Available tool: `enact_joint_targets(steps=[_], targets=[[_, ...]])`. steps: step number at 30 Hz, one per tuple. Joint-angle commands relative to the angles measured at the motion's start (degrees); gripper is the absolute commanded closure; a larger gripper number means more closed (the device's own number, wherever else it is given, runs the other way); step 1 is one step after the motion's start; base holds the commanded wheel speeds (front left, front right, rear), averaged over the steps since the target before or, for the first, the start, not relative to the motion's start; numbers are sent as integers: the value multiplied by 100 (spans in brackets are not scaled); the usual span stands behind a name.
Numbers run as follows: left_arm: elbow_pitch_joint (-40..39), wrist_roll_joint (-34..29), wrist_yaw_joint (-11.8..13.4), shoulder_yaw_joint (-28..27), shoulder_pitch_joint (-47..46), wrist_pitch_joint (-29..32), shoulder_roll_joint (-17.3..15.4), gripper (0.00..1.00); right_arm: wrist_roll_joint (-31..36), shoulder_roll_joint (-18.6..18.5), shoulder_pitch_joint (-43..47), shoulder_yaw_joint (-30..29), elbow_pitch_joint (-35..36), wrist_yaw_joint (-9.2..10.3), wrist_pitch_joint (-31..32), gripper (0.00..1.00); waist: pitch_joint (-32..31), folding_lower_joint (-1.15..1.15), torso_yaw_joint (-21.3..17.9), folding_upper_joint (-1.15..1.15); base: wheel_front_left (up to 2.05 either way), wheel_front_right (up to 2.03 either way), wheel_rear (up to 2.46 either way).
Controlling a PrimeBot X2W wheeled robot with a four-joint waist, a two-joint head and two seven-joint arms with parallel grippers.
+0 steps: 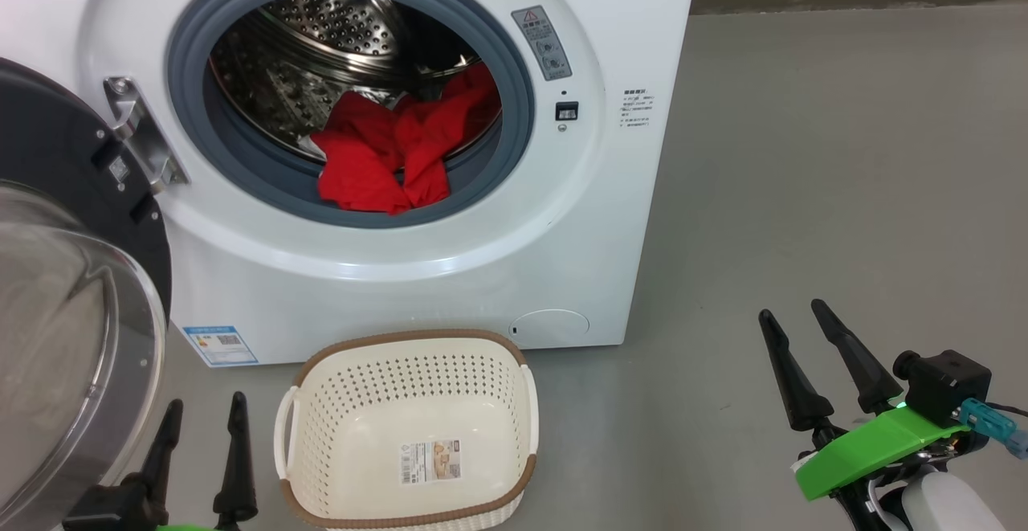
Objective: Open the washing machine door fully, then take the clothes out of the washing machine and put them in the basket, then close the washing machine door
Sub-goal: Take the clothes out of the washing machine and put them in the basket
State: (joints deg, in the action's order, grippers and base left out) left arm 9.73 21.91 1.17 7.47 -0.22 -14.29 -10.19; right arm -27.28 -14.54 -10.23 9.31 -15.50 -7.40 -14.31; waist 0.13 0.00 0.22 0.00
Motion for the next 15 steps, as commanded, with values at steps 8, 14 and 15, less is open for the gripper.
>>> enact_joint_targets(steps=[8,14,15], targets=[[-147,-135,-91,-270,-75,-71,-42,0,41,-49,-2,131,154,-9,-69,0,28,0,1,0,0,0,0],[-136,-170,-113,-306,-82,-71,-20,0,42,-47,6,138,155,-9,-69,0,28,0,4,0,0,0,0],[-137,-177,-116,-313,-83,-71,-16,0,43,-46,7,135,155,-9,-69,0,27,0,4,0,0,0,0]])
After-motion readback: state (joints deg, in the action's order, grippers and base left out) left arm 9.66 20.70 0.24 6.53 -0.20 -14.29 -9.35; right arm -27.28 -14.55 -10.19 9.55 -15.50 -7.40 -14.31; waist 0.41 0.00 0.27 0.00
